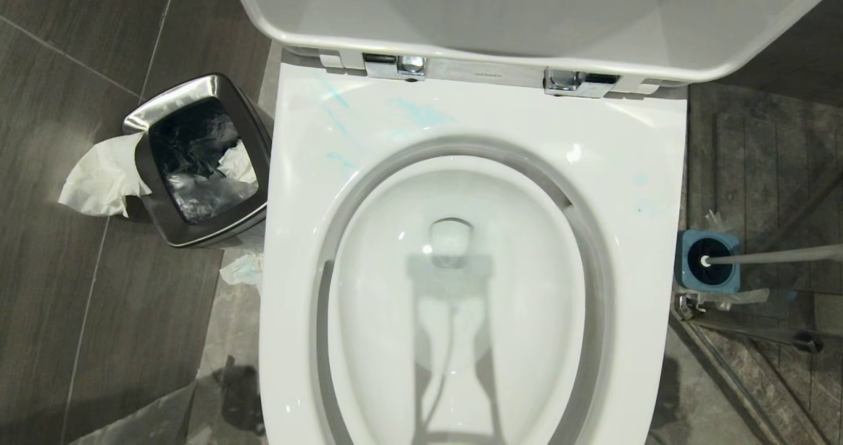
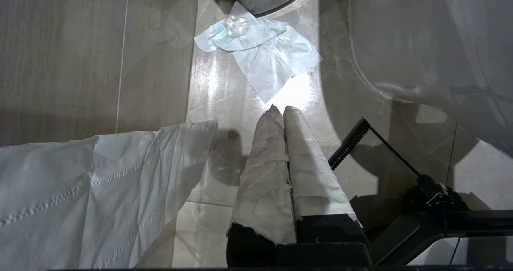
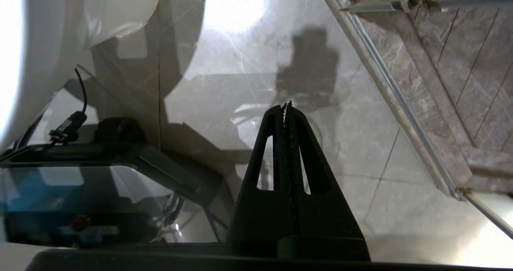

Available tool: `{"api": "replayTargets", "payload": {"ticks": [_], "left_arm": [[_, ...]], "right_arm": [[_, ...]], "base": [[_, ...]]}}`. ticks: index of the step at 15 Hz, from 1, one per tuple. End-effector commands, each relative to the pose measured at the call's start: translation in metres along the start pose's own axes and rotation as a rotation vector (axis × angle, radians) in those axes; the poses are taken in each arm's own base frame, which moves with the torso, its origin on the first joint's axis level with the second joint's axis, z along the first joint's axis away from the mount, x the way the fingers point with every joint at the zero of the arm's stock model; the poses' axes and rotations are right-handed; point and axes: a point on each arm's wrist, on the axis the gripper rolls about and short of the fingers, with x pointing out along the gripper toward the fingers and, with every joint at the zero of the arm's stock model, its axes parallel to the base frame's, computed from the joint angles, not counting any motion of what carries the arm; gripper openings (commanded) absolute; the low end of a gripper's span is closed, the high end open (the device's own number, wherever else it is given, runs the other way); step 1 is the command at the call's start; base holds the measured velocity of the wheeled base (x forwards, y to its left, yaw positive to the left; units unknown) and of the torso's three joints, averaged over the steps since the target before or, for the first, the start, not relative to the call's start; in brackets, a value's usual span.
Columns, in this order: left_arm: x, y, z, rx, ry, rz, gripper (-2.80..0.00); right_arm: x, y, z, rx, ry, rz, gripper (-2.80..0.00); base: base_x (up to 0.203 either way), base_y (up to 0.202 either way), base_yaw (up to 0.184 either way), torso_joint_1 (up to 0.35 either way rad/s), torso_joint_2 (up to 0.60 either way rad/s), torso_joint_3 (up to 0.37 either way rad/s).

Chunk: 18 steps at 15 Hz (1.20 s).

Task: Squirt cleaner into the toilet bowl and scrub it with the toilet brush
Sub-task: Pour in the cleaning agent

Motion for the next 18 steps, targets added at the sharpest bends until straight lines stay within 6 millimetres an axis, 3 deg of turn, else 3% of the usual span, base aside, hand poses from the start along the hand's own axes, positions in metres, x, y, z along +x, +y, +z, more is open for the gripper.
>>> {"api": "replayTargets", "payload": {"ticks": [1, 4, 7, 12, 15, 18], "left_arm": [[0.000, 0.000, 0.000, 0.000, 0.003, 0.000, -2.80], [0.000, 0.000, 0.000, 0.000, 0.003, 0.000, -2.80], [0.000, 0.000, 0.000, 0.000, 0.003, 0.000, -2.80], [0.000, 0.000, 0.000, 0.000, 0.003, 0.000, -2.80], [0.000, 0.000, 0.000, 0.000, 0.003, 0.000, -2.80], [0.000, 0.000, 0.000, -0.001, 0.003, 0.000, -2.80]], "right_arm": [[0.026, 0.004, 0.037, -0.005, 0.167, -0.003, -2.80], [0.073, 0.008, 0.069, -0.012, 0.162, 0.013, -2.80], [0.135, 0.010, 0.082, -0.021, 0.051, 0.008, -2.80], [0.203, 0.012, 0.081, -0.034, -0.064, 0.001, -2.80], [0.237, 0.011, 0.069, -0.043, -0.111, 0.000, -2.80], [0.282, 0.008, 0.044, -0.065, -0.126, -0.030, -2.80]], "base": [[0.000, 0.000, 0.000, 0.000, 0.00, 0.000], [0.000, 0.000, 0.000, 0.000, 0.00, 0.000], [0.000, 0.000, 0.000, 0.000, 0.00, 0.000], [0.000, 0.000, 0.000, 0.000, 0.00, 0.000], [0.000, 0.000, 0.000, 0.000, 0.00, 0.000], [0.000, 0.000, 0.000, 0.000, 0.00, 0.000]]}}
